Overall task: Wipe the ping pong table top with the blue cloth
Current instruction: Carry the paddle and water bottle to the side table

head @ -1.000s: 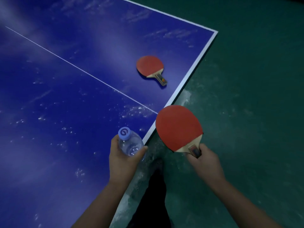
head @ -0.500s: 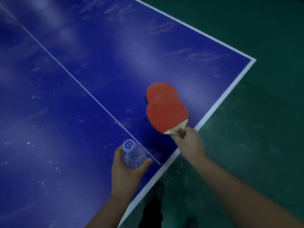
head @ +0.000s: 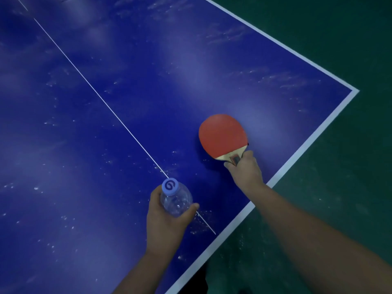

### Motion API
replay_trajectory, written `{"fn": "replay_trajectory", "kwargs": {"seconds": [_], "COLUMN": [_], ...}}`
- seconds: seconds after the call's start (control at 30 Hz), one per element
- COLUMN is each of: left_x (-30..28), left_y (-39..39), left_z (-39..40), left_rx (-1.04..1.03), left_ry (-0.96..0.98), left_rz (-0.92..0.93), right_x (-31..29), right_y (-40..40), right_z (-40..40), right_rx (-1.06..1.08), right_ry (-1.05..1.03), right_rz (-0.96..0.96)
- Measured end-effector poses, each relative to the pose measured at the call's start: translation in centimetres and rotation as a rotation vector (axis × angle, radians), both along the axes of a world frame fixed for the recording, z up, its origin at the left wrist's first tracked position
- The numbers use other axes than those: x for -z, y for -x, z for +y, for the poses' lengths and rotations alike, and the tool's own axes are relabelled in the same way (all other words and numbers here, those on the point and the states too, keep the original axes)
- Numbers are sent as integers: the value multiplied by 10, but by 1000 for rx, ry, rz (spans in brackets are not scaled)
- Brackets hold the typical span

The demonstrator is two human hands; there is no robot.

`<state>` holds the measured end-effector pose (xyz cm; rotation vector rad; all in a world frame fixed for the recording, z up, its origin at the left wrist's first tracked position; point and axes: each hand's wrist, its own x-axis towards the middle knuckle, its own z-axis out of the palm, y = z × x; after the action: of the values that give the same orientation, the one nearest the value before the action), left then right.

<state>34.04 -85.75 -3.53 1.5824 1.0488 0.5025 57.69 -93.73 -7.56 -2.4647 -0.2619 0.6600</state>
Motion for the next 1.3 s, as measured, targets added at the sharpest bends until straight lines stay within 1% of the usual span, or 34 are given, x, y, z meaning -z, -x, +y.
{"fn": "replay_trajectory", "kwargs": {"seconds": [0.13,0.2,0.3,0.4,0.6,0.7,0.8,0.93,1.1,1.3], "left_x": [3,3,3,2,-1,-6,-13,-17,-23,-40], "left_y": [-7,-8,-9,-9,-13,-17,-22,-29,-34,-5], "left_z": [9,12,14,15,8,-8,-36,-91,-200,-376], "left_rx": [12,22,34,44,94,167,271,479,834,1179], "left_ry": [7,10,5,11,31,32,40,13,23,-4], "left_rz": [11,9,1,0,-15,-26,-26,-42,-41,-62], "right_x": [2,2,-1,-8,-19,-28,-37,-45,-50,-59], "right_y": [-6,-10,-15,-15,19,52,85,134,215,345], "right_z": [6,10,14,10,-46,-96,-155,-241,-370,-525], "right_rx": [-32,-76,-115,-107,-46,78,214,415,683,1063], "right_ry": [217,261,252,202,117,73,97,107,110,18], "right_rz": [11,63,90,83,107,121,119,105,85,87]}}
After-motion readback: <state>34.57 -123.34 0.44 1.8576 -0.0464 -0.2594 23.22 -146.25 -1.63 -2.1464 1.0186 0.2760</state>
